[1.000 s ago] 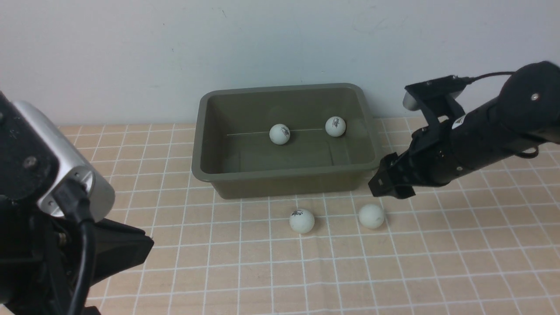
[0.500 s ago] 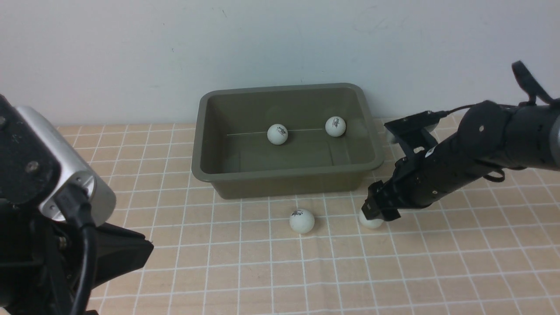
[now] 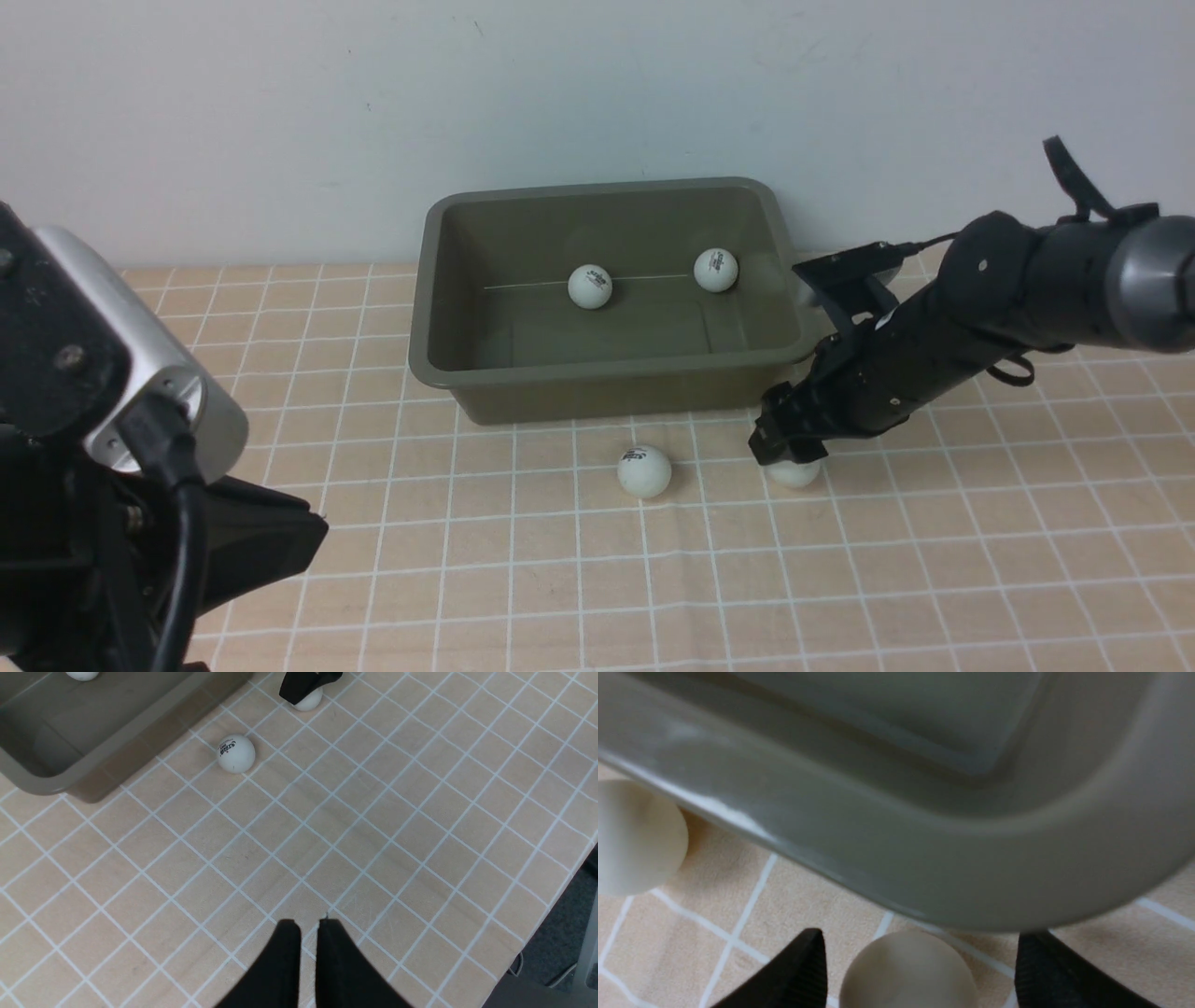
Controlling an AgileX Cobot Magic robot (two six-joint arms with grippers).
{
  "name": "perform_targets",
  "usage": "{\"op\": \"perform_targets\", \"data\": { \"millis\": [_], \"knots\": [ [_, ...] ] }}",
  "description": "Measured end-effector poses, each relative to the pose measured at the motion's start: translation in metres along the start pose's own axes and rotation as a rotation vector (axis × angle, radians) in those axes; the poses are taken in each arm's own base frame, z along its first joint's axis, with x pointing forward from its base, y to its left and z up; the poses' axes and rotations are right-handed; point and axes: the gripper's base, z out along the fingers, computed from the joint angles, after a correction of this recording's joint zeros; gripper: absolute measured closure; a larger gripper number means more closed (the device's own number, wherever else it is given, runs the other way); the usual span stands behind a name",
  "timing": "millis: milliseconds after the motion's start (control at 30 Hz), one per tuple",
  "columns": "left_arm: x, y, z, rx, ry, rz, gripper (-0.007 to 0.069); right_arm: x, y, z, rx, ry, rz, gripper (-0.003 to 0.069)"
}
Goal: Put the table tennis balls into the box on the light coffee tablecloth.
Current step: 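Reach for and grasp a ping pong ball on the table beside the basket, then drop the ball into the bin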
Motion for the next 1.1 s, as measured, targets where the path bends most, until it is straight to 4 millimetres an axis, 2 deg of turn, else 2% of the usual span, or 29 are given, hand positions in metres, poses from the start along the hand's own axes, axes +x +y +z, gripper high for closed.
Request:
{"op": "perform_targets", "data": {
  "millis": [133,233,467,500,667,700,767,800,867,933,1100],
  "knots": [
    [0.0,0.0,0.0,0.0,0.0,0.0,0.0621,0.001,0.002,0.001,-0.02,0.029,0.009,0.0223],
    [0.0,0.0,0.0,-0.002,0.002,0.002,0.0621,0.002,0.003,0.001,-0.034,0.052,0.029,0.0309],
    [0.001,0.001,0.0,-0.011,0.007,0.009,0.0621,0.004,0.001,-0.007,-0.007,0.079,0.024,0.0307],
    [0.001,0.001,0.0,-0.011,0.007,0.009,0.0621,0.004,-0.001,-0.013,0.004,0.08,0.017,0.0307],
    [0.001,0.001,0.0,-0.013,0.008,0.009,0.0621,-0.004,-0.003,-0.068,0.053,0.015,-0.009,0.0307],
    [0.001,0.001,0.0,-0.013,0.008,0.009,0.0621,-0.005,-0.001,-0.089,0.062,-0.017,-0.019,0.0307],
    [0.001,0.001,0.0,-0.013,0.008,0.009,0.0621,-0.008,0.003,-0.106,0.066,-0.052,-0.033,0.0307],
    [0.001,0.001,0.0,-0.013,0.008,0.009,0.0621,-0.008,0.004,-0.107,0.066,-0.056,-0.036,0.0307],
    [0.001,0.001,0.0,-0.013,0.008,0.009,0.0621,-0.018,0.01,-0.122,0.038,-0.115,-0.058,0.0307],
    [0.001,0.001,0.0,-0.013,0.008,0.009,0.0621,-0.031,0.015,-0.126,-0.022,-0.172,-0.074,0.0307],
    [0.001,0.001,0.0,-0.014,0.006,0.01,0.0621,-0.072,0.018,-0.11,-0.171,-0.272,-0.097,0.0307]
  ]
}}
